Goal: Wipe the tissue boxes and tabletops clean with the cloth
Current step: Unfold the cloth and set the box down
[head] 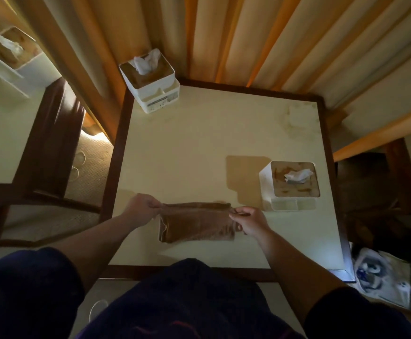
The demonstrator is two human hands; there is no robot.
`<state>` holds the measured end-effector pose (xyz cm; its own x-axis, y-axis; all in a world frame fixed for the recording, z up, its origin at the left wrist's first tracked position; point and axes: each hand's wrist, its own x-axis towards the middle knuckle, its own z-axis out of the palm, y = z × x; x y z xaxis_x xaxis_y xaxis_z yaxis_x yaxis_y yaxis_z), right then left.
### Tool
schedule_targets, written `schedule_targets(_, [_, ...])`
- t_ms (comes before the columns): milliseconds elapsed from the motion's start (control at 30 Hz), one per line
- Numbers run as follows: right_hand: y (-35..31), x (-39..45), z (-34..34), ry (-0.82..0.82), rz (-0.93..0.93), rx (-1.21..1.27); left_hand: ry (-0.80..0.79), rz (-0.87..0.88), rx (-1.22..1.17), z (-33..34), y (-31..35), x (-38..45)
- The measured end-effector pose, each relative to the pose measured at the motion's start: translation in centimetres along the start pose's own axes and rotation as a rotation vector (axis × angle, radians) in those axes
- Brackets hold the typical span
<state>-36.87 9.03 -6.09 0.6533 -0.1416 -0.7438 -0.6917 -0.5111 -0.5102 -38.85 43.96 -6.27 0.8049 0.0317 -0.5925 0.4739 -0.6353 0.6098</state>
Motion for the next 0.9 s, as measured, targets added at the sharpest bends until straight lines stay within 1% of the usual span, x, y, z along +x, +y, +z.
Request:
schedule_targets(133, [-0.7,1.1,0.8,0.040,0.006,-0.012,0.077,-0.063,0.062,0.5,0.0,1.0])
schedule_targets(400, [0.2,1.2,2.1,0.209,-0.043,-0.157,0.077,-0.052,0.097,1.3,-0.3,1.8])
schedule_targets(500, [0.7,0.3,2.7,0.306,-0.110,-0.202,0.070,0.001,0.170,1.3,-0.4,1.9])
schedule_targets(567, [0.5,-0.5,3.4,0.345,-0.223,-0.295,0.059,0.046,0.206,1.2,-0.3,1.8])
schedule_targets(633, [-0.2,-1.3,4.8,0.274,-0.362,-0.395,0.038,0.091,0.253,1.1,-0.3,1.9])
schedule_targets(733, [-1.8,-2.5,8.3,0.001,-0.488,-0.511,0.016,0.116,0.264,1.0,0.0,2.0])
schedule_targets(800, [-2.6,-3.6,11.0,-0.151,-0.555,-0.589,-0.008,0.125,0.242,1.1,0.3,1.9])
schedule_targets(867, [-3.0,-4.4,13.5,-0.238,-0.607,-0.650,-0.033,0.104,0.207,1.2,0.6,1.9])
schedule_targets(900, [-3.1,-4.7,14.6,-0.255,-0.625,-0.683,-0.035,0.084,0.188,1.2,0.6,2.0])
